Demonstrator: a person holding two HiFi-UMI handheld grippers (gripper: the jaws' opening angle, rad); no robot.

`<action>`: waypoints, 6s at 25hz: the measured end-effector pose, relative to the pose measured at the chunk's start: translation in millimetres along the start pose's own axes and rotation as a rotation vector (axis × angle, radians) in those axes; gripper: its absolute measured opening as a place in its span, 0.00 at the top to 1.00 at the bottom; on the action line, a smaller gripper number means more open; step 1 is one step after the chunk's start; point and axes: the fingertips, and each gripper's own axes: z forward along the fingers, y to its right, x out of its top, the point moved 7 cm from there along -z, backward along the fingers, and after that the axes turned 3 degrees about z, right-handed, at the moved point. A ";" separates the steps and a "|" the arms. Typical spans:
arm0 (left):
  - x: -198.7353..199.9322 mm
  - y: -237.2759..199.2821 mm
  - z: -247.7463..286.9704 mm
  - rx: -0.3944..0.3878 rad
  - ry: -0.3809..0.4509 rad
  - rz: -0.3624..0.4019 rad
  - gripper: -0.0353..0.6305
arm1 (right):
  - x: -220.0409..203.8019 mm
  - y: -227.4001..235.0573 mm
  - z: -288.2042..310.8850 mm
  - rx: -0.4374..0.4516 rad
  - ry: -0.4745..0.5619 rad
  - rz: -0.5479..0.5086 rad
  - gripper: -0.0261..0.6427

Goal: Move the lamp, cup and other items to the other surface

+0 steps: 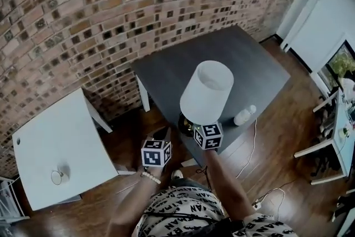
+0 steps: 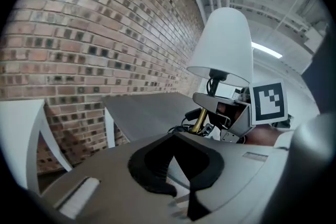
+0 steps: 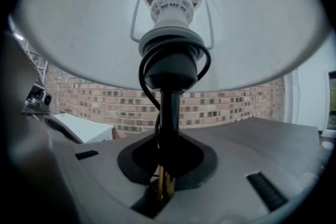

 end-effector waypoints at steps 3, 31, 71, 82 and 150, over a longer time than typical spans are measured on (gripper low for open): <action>10.0 28.4 41.1 -0.047 -0.015 0.023 0.94 | -4.4 55.9 -5.9 -0.066 -0.006 0.003 0.89; 1.3 37.0 132.8 -0.041 -0.135 0.041 0.94 | -76.3 203.0 29.3 -0.222 -0.046 0.087 0.89; -19.3 -11.3 11.9 0.078 -0.035 -0.036 0.94 | -81.0 43.7 -63.5 -0.124 -0.288 0.271 0.52; -55.9 -78.5 -127.8 0.241 0.050 -0.132 0.94 | -43.9 -128.7 -36.6 0.151 -0.309 0.142 0.52; -252.6 -264.1 -491.3 0.980 0.185 -0.621 0.94 | -149.0 -733.0 44.5 1.092 -0.574 -0.421 0.26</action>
